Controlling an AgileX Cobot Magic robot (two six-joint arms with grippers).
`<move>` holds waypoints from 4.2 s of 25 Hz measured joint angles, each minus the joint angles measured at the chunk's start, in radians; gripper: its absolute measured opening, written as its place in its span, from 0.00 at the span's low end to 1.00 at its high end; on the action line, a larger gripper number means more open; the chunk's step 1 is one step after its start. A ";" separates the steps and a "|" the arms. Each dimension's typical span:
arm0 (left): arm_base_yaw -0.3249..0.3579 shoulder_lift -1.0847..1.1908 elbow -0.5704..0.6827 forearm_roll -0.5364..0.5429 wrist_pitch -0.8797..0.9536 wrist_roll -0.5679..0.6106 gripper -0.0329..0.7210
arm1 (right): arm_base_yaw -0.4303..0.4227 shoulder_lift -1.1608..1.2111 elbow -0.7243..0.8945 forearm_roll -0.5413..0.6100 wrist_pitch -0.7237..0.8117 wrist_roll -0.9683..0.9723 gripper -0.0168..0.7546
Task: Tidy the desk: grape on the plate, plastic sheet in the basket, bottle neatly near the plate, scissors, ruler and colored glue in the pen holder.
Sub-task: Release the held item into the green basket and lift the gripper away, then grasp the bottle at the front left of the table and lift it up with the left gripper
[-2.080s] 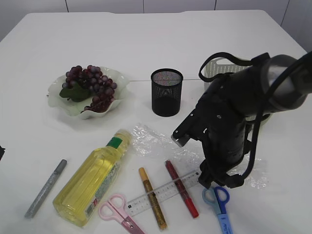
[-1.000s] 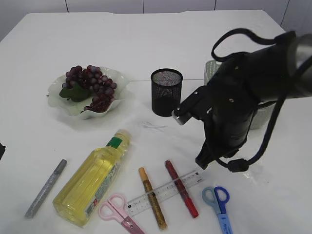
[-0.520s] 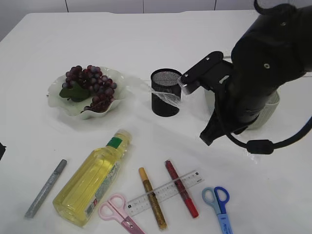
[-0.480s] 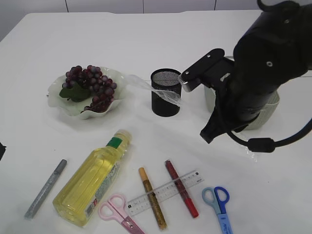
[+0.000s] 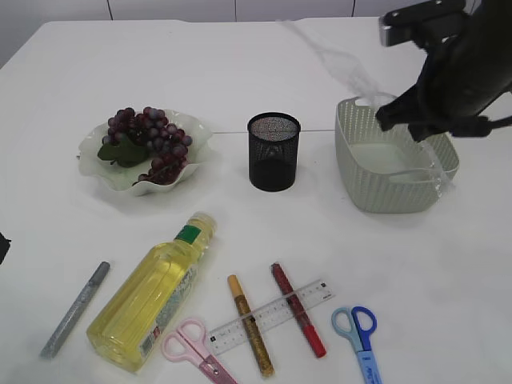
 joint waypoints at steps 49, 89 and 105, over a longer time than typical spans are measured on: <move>0.000 0.000 0.000 -0.012 0.000 0.000 0.61 | -0.125 0.475 -0.451 0.069 0.027 0.038 0.77; -0.288 0.081 -0.190 0.104 0.072 -0.051 0.61 | 0.151 -0.321 0.379 0.222 0.211 0.072 0.77; -0.450 0.511 -0.355 0.171 0.123 -0.111 0.72 | 0.151 -0.341 0.379 0.149 0.293 0.079 0.77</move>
